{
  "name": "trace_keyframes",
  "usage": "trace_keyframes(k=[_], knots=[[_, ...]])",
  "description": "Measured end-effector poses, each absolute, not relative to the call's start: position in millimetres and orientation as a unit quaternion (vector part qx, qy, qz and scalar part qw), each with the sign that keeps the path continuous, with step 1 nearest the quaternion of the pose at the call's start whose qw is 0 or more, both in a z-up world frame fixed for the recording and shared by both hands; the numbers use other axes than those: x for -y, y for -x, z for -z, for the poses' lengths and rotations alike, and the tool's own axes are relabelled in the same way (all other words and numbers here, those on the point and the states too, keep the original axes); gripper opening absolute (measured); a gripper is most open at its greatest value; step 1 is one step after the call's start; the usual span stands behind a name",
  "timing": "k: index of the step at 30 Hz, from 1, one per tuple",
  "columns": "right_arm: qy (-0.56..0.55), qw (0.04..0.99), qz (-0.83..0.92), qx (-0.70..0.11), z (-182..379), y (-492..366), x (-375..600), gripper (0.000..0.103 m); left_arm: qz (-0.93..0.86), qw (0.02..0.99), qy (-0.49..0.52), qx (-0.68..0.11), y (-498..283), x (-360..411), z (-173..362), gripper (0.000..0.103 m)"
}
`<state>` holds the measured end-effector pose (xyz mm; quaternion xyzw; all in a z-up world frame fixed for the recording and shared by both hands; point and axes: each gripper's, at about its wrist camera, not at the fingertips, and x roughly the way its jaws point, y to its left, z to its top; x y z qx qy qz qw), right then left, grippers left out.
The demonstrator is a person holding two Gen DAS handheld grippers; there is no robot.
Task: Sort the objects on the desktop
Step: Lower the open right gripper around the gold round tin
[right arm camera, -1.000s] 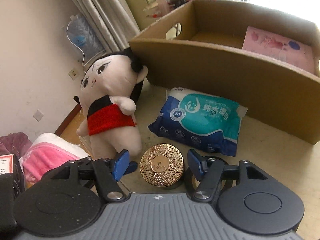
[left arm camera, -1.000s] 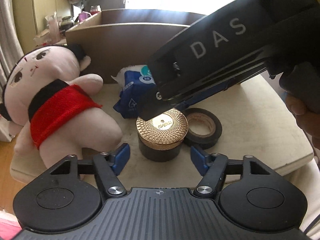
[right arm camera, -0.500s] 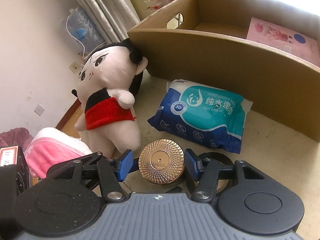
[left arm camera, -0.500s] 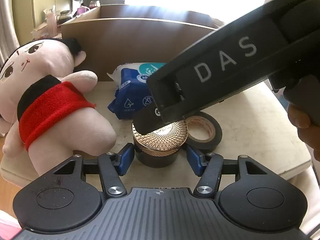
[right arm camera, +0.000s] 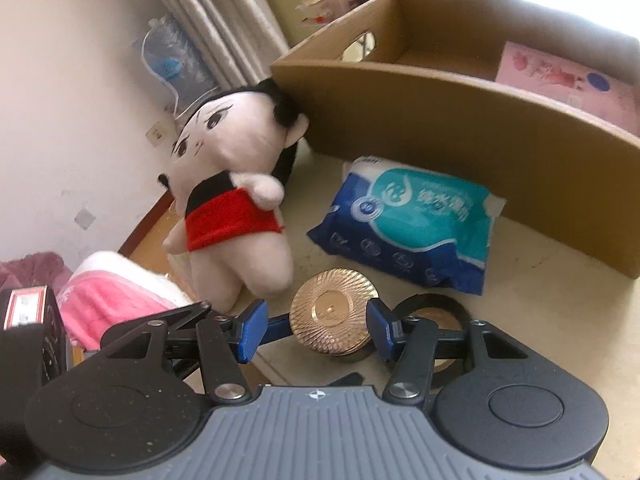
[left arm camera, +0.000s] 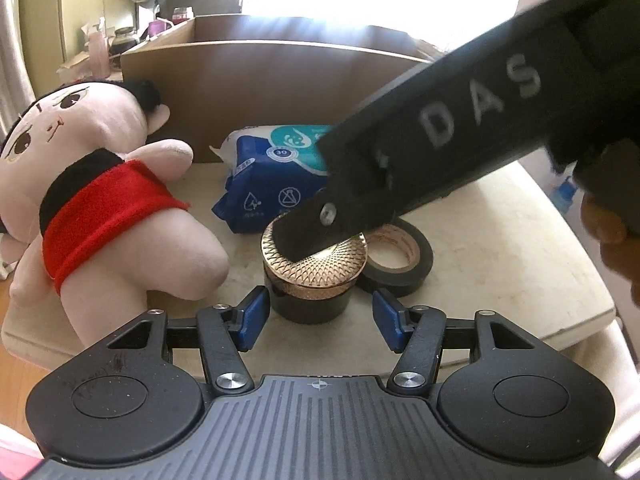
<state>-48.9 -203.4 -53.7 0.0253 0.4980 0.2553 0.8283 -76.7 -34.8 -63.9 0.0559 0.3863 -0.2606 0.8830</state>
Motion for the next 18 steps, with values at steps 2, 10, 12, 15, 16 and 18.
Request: trace_keyframes(k=[2,10,12,15,16,18], knots=[[-0.034,0.832,-0.244,-0.497,53.7,44.7,207.3,0.058,0.257,0.884,-0.059,-0.385,76.2,36.6,64.4,0.059],[-0.058,0.819,-0.238,-0.518,66.8,31.8,209.5,0.059,0.26,0.882,-0.059,-0.388,68.3,38.8,67.3,0.06],[-0.06,0.816,-0.24,-0.522,69.7,31.1,208.2,0.059,0.261,0.881,-0.058,-0.389,62.3,38.3,67.4,0.06],[-0.063,0.81,-0.243,-0.529,73.0,30.0,206.2,0.059,0.263,0.88,-0.056,-0.391,60.1,38.6,68.0,0.06],[-0.064,0.808,-0.244,-0.532,74.1,29.6,205.5,0.059,0.263,0.88,-0.055,-0.392,59.3,38.3,68.3,0.06],[-0.059,0.808,-0.242,-0.534,75.1,29.5,204.3,0.06,0.264,0.879,-0.053,-0.393,58.3,38.0,68.4,0.06]])
